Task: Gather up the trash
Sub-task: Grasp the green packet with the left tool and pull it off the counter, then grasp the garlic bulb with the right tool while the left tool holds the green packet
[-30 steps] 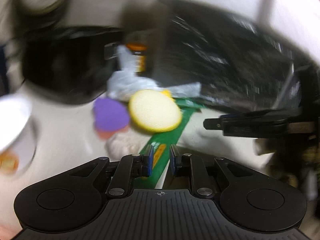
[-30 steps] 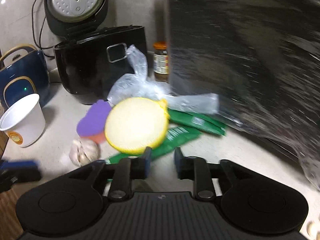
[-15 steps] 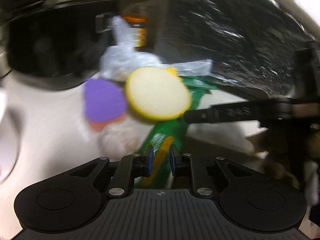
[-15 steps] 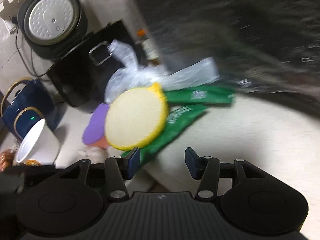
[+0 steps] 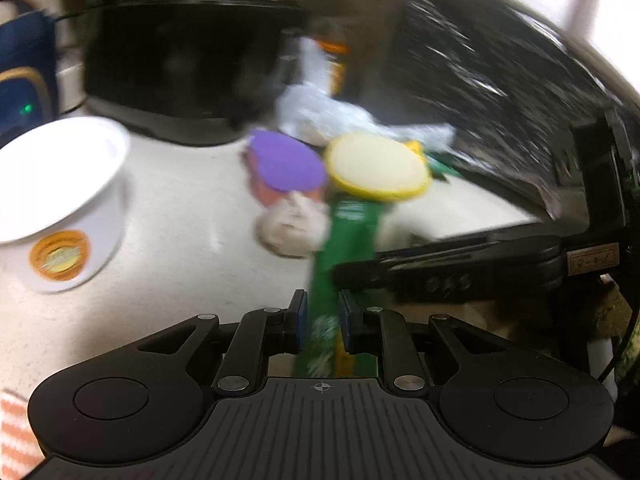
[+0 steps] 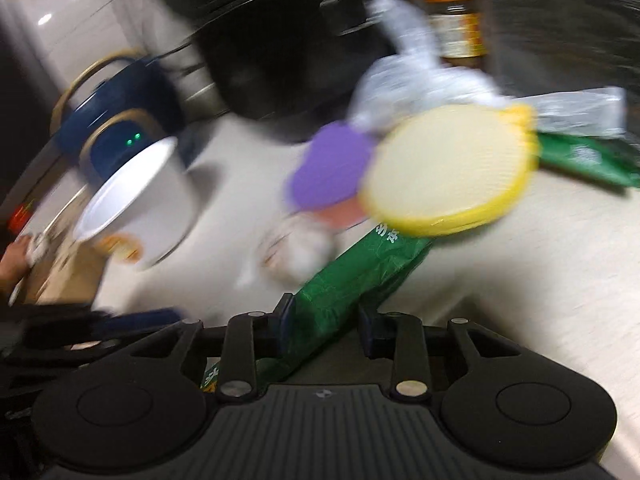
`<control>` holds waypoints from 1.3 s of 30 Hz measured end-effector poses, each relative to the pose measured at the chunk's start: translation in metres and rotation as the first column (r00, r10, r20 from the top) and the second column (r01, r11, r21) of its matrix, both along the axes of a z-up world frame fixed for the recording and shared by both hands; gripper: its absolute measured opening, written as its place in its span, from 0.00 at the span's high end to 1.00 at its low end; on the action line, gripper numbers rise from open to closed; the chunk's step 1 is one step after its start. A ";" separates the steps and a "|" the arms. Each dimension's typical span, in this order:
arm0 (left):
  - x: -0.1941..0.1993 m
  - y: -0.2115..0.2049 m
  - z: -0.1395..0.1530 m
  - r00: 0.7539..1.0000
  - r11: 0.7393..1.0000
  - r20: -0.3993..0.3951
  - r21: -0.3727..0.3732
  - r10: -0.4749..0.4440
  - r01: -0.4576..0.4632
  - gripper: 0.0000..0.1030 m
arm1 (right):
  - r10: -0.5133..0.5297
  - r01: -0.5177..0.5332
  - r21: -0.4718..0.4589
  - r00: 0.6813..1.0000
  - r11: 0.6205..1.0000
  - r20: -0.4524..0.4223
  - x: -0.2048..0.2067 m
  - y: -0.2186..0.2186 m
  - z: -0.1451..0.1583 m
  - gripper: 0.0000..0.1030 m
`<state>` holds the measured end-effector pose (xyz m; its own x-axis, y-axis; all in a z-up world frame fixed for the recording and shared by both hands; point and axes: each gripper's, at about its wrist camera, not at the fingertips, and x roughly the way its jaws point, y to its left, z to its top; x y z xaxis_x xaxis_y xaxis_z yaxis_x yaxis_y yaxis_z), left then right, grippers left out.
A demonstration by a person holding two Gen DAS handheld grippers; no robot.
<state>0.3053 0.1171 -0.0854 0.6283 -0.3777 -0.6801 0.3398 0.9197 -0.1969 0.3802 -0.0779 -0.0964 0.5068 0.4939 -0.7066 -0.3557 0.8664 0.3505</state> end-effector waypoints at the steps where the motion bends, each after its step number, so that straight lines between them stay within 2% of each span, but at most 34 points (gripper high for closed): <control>1: -0.001 -0.006 0.001 1.000 0.999 0.006 0.021 -0.027 0.027 0.81 | 0.031 -0.031 -0.002 1.000 1.000 0.006 -0.006 0.005 0.001 0.69; 4: -0.001 -0.027 0.002 0.997 0.993 0.032 0.102 -0.069 0.065 0.81 | 0.034 -0.034 -0.017 0.998 0.999 0.043 -0.024 0.000 0.010 0.64; 6: 0.003 -0.040 -0.001 0.995 0.984 0.035 0.159 -0.093 0.086 0.81 | 0.003 0.003 -0.056 0.995 0.998 0.100 -0.039 -0.012 0.019 0.47; 8: 0.008 -0.052 -0.006 0.992 0.974 0.018 0.197 -0.121 0.115 0.81 | -0.047 0.063 -0.103 0.987 0.993 0.152 -0.053 -0.029 0.025 0.46; 11: 0.015 -0.062 -0.014 0.991 0.968 -0.022 0.212 -0.131 0.132 0.78 | -0.124 0.140 -0.111 0.982 0.984 0.140 -0.064 -0.054 0.027 0.46; 14: 0.019 -0.064 -0.015 0.992 0.973 -0.034 0.196 -0.121 0.125 0.72 | -0.179 0.191 -0.091 0.976 0.977 0.125 -0.074 -0.069 0.025 0.46; 16: 0.021 -0.066 -0.017 0.990 0.973 -0.047 0.184 -0.133 0.140 0.59 | -0.200 0.211 -0.095 0.973 0.973 0.118 -0.082 -0.072 0.022 0.46; 18: 0.021 -0.068 -0.019 0.987 0.969 -0.051 0.186 -0.154 0.161 0.52 | -0.207 0.218 -0.104 0.973 0.970 0.106 -0.090 -0.075 0.018 0.46; 21: 0.021 -0.067 -0.015 0.989 0.973 -0.042 0.180 -0.143 0.148 0.52 | -0.205 0.215 -0.127 0.975 0.968 0.092 -0.095 -0.074 0.011 0.46; 24: 0.023 -0.063 -0.011 0.996 0.980 -0.011 0.180 -0.088 0.088 0.53 | -0.192 0.205 -0.155 0.977 0.966 0.098 -0.103 -0.071 0.008 0.46; 29: 0.033 -0.064 -0.022 0.996 0.973 -0.048 0.214 -0.073 0.082 0.49 | -0.170 0.186 -0.164 0.979 0.969 0.109 -0.110 -0.069 0.008 0.46; 34: 0.038 -0.057 -0.025 0.997 0.984 -0.063 0.170 -0.047 0.057 0.49 | -0.154 0.174 -0.185 0.981 0.967 0.118 -0.112 -0.067 0.007 0.46; 39: 0.028 -0.054 -0.025 0.998 0.985 -0.046 0.165 -0.039 0.046 0.51 | -0.157 0.188 -0.233 0.977 0.954 0.148 -0.110 -0.066 0.005 0.38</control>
